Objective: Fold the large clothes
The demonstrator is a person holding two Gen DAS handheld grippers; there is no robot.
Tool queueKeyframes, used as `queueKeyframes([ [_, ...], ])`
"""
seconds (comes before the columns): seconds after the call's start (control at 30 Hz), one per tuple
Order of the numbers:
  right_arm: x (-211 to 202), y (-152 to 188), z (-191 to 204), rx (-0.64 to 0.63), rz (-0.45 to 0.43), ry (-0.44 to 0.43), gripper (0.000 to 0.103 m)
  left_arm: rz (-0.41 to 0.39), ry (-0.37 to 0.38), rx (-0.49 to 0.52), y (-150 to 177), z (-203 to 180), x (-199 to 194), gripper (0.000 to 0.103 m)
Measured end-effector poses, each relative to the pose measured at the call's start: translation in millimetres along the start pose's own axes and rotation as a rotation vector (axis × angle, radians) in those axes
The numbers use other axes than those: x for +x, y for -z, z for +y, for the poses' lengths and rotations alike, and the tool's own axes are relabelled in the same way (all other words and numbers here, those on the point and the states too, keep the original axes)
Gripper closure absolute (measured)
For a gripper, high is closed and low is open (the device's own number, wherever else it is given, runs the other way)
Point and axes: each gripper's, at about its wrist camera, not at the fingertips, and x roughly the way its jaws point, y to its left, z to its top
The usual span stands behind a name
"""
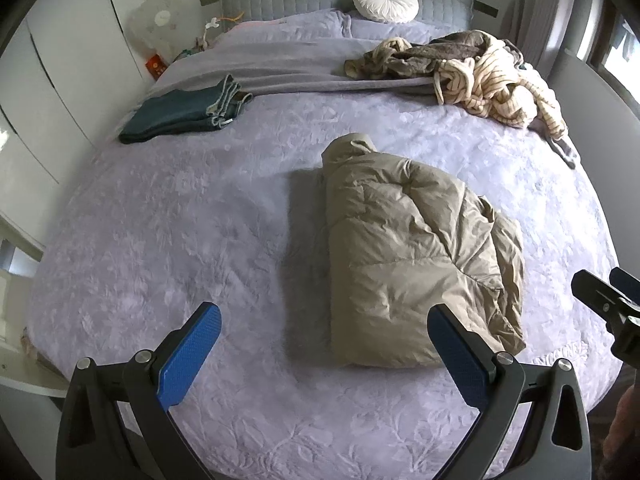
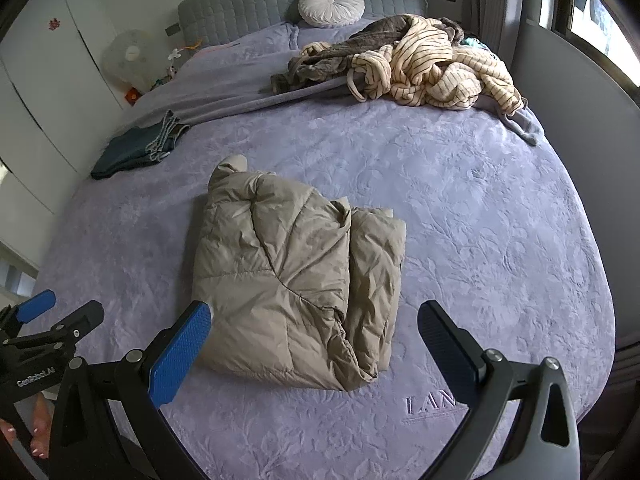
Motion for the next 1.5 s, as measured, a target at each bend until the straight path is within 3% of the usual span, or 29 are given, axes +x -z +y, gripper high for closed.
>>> queueKeyframes([
  [1.5,-8.5,5.9,-0.1,0.006,-0.007,0.005,0.000,-0.008,-0.016,-0.006,1.5,-2.1,-5.2,0.000],
])
